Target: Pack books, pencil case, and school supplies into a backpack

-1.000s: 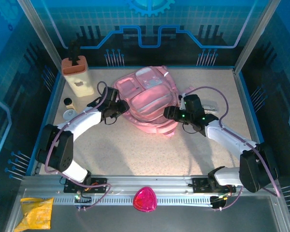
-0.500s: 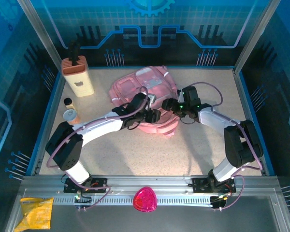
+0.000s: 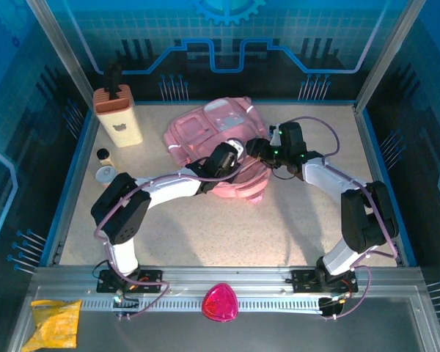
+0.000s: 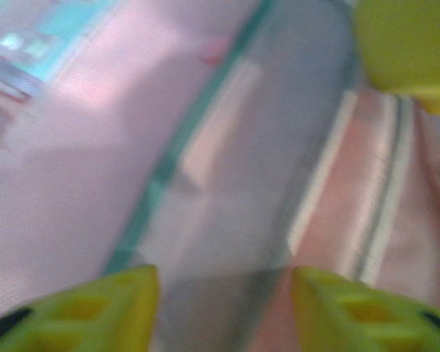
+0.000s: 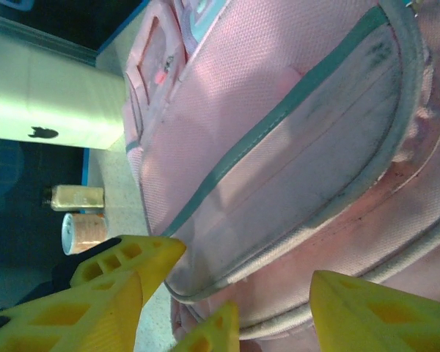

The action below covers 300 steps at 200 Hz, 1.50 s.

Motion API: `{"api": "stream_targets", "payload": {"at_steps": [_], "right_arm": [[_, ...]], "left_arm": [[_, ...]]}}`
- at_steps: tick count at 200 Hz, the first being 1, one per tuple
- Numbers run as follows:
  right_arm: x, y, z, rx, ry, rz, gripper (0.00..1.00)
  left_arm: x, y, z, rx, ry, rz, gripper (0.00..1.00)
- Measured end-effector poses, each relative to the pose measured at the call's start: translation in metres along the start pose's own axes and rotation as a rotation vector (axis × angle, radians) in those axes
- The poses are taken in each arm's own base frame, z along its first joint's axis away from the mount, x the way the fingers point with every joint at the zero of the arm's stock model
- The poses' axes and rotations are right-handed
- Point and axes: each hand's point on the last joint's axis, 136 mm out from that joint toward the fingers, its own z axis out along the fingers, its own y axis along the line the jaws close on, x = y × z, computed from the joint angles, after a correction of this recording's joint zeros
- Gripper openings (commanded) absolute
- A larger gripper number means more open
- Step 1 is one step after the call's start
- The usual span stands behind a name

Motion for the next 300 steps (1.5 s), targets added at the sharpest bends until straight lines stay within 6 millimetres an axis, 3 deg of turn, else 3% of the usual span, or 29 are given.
{"api": "stream_targets", "payload": {"at_steps": [50,87,99,116,161,199,234,262,300], "right_arm": [[-0.002,-0.011,-0.005,0.035,0.001,0.042,0.67],[0.006,-0.03,-0.011,0.075,0.007,0.088,0.67],[0.009,-0.036,-0.012,0.087,0.014,0.102,0.67],[0.011,-0.043,-0.015,0.103,0.016,0.118,0.67],[0.013,-0.049,-0.04,0.126,-0.013,0.13,0.66],[0.018,-0.053,-0.051,0.147,-0.002,0.11,0.5],[0.034,-0.06,-0.051,0.157,0.036,0.102,0.33],[0.042,-0.063,-0.038,0.157,0.065,0.1,0.3],[0.054,-0.074,-0.01,0.167,0.109,0.11,0.26]], "left_arm": [[-0.003,0.003,0.003,-0.039,0.001,0.06,0.72],[0.008,-0.007,0.003,0.038,0.061,0.163,0.73],[0.004,-0.01,0.006,0.052,0.064,0.194,0.68],[0.0,-0.011,0.016,0.049,0.067,0.224,0.54],[-0.006,-0.011,0.027,0.058,0.079,0.27,0.0],[-0.019,-0.008,0.016,0.083,0.104,0.259,0.0],[-0.057,0.009,-0.021,0.08,0.06,0.161,0.0],[-0.079,0.013,-0.057,0.113,0.031,0.072,0.0],[-0.077,-0.002,-0.086,0.215,0.061,-0.016,0.0]]}}
